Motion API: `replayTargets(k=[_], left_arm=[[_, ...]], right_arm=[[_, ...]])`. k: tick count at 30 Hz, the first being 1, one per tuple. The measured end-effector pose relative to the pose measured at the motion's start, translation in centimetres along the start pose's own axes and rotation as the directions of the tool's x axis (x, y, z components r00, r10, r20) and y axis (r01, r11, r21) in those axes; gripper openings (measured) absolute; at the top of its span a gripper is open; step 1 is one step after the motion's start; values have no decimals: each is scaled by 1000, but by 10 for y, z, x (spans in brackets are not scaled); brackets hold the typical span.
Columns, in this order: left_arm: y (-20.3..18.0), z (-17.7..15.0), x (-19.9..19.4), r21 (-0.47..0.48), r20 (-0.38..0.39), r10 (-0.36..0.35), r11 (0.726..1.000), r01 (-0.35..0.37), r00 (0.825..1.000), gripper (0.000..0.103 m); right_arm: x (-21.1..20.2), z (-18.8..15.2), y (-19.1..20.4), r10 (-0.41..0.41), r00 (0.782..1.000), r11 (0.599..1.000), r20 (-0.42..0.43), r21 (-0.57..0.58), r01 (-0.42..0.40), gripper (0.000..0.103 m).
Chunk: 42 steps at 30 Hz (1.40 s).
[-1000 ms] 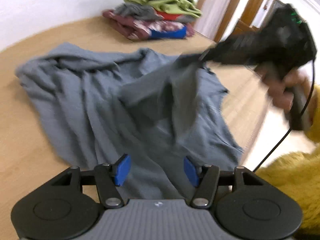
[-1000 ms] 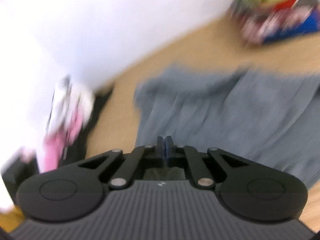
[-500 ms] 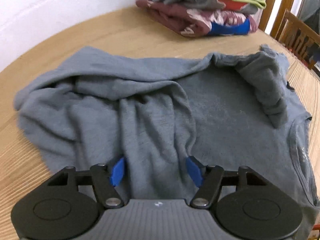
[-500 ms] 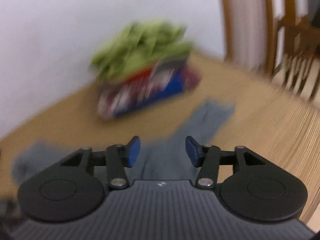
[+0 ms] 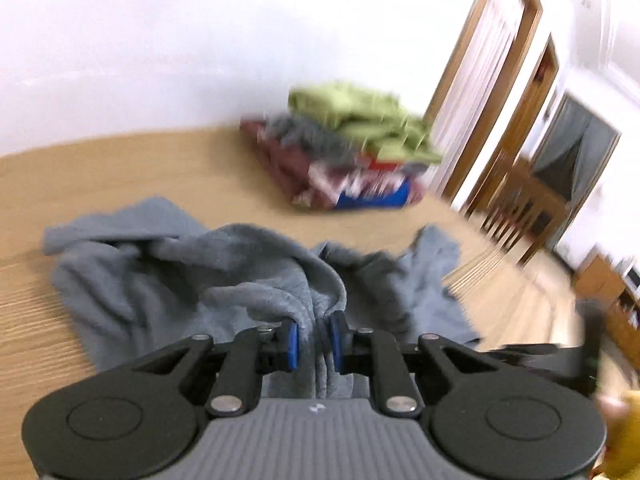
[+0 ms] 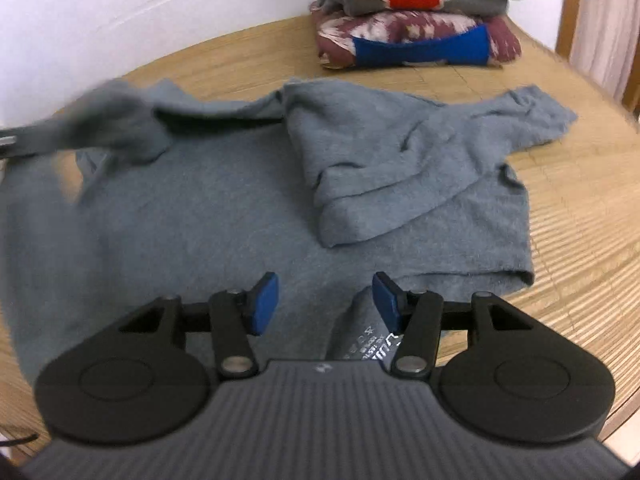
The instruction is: Fold clothes
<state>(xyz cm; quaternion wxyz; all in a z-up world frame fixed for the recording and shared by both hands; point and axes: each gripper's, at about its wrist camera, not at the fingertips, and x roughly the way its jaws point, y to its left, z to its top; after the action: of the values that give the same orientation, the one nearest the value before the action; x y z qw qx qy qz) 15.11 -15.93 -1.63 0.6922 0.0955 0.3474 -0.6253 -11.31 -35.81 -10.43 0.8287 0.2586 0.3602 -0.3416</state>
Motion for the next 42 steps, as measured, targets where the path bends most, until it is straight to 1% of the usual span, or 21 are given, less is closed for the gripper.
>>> replayTargets(k=[3, 5, 7, 9, 12, 14, 16, 17, 18, 19, 21, 23, 24, 26, 28, 30, 32, 33, 36, 40, 42], left_arm=[[2, -22, -58, -36, 6, 28, 999, -28, 1000, 18], [-1, -41, -84, -60, -30, 80, 995, -82, 996, 19], [-3, -62, -102, -78, -74, 141, 986, -147, 987, 19], [0, -83, -110, -129, -123, 183, 972, -199, 975, 19], [-4, -99, -108, -177, -152, 161, 966, -187, 975, 19], [-15, -103, -99, -154, -156, 125, 977, -149, 980, 19], [-28, -96, -77, -125, -167, 64, 989, -85, 984, 20], [-36, -90, -62, -97, -181, 29, 994, -47, 983, 20], [-44, -86, -51, -60, -196, 7, 998, -19, 981, 23], [-55, -80, -36, -1, -226, -2, 1000, 1, 974, 28], [-79, -77, -15, 124, -275, 28, 992, 6, 961, 39], [-96, -80, -8, 225, -283, 63, 974, 2, 957, 51], [-96, -82, -9, 236, -279, 64, 972, 4, 958, 53], [-83, -85, -14, 201, -282, 79, 979, -22, 956, 57], [-61, -84, -18, 144, -282, 118, 986, -80, 952, 58], [-31, -82, -27, 92, -275, 187, 982, -167, 943, 59], [-4, -76, -25, 85, -284, 284, 959, -271, 916, 60], [5, -73, -24, 92, -280, 314, 949, -300, 907, 60], [42, -66, -9, 50, -295, 341, 938, -342, 893, 62], [76, -64, 29, -39, -330, 335, 929, -367, 883, 62], [86, -67, 42, -72, -337, 309, 933, -352, 889, 62]], right_arm=[[6, 4, -13, 24, 1000, 998, -17, 52, -23, 55], [12, 6, -16, 14, 1000, 998, -21, 58, -13, 55], [26, 12, -19, -44, 999, 998, -23, 41, 45, 55], [40, 20, -19, -117, 993, 993, -20, 7, 118, 53], [63, 44, -21, -241, 970, 970, -6, -30, 241, 58], [79, 70, -34, -243, 969, 969, -33, 29, 244, 59], [94, 97, -45, -296, 955, 955, -2, 12, 296, 58], [102, 111, -51, -325, 945, 946, 15, 3, 325, 57], [108, 124, -54, -436, 897, 898, 74, -27, 438, 57], [113, 132, -59, -508, 854, 855, 113, -49, 516, 57], [113, 149, -73, -554, 827, 828, 97, -41, 560, 58], [86, 149, -90, -408, 909, 913, 86, 33, 407, 58], [69, 140, -96, -329, 939, 944, 101, 53, 325, 58], [36, 113, -102, -226, 969, 974, 103, 40, 223, 59], [3, 73, -107, -160, 982, 987, 99, 27, 158, 62], [-21, 29, -110, -111, 991, 994, 70, 29, 109, 64], [-39, -14, -103, -89, 996, 996, 14, 25, 89, 64], [-45, -32, -100, -94, 996, 995, -8, 24, 95, 64], [-57, -70, -84, -107, 994, 994, -33, 31, 108, 64], [-56, -87, -71, -115, 992, 987, -47, 105, 119, 65], [-56, -90, -63, -127, 991, 986, -33, 108, 130, 65]])
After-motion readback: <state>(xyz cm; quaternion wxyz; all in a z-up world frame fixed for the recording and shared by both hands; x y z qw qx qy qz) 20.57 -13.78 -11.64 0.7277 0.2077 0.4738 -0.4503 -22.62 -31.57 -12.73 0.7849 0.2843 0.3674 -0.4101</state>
